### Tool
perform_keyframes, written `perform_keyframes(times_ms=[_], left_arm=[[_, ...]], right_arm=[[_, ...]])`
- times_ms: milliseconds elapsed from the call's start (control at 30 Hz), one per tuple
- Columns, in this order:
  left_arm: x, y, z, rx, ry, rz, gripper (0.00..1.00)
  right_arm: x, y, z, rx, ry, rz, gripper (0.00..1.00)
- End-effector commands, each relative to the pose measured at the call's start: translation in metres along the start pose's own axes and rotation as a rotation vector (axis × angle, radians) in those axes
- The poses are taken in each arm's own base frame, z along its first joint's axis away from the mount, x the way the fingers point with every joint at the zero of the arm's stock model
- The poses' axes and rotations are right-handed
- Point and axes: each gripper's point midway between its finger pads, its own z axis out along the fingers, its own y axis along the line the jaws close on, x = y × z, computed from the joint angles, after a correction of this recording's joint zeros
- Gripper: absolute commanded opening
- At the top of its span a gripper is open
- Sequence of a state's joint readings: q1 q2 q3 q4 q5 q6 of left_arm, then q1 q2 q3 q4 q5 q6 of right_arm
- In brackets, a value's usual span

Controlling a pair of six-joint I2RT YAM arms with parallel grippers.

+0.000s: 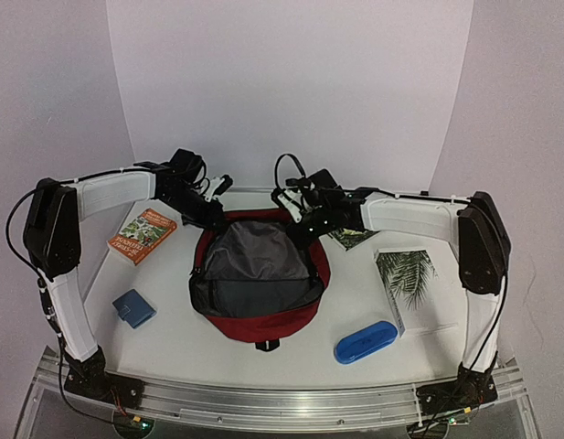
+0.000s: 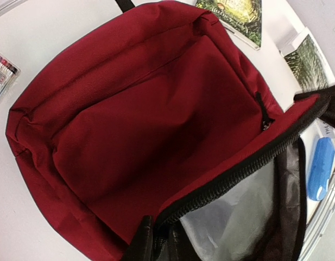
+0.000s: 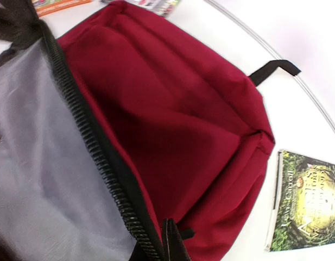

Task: Pack the student bag
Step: Unzip the student bag at the center of the board.

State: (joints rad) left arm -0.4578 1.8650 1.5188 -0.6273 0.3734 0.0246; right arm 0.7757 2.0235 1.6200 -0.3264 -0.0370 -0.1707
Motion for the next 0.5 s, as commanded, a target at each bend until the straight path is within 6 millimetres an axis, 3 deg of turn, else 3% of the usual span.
perform_keyframes(times_ms=[0, 100, 200, 300, 367, 467], left_arm=[[-0.020, 0.029, -0.004, -0.095, -0.055, -0.023, 0.27], [-0.011, 0.049, 0.004, -0.163, -0.037, -0.083, 0.40], [0.000, 0.055, 0.011, -0.178, -0.033, -0.110, 0.49], [0.012, 0.050, 0.012, -0.150, -0.047, -0.133, 0.61], [0.021, 0.049, 0.013, -0.147, -0.042, -0.147, 0.63], [0.029, 0.051, 0.010, -0.163, -0.037, -0.167, 0.64]], right_arm=[[0.005, -0.042, 0.031, 0.081, 0.007, 0.093, 0.00], [0.030, -0.047, 0.059, 0.059, 0.064, 0.152, 0.00], [0.057, -0.043, 0.083, 0.046, 0.127, 0.176, 0.02], [0.075, -0.039, 0.097, 0.045, 0.168, 0.189, 0.11], [0.080, -0.041, 0.102, 0.058, 0.182, 0.194, 0.15], [0.084, -0.043, 0.103, 0.077, 0.194, 0.202, 0.30]])
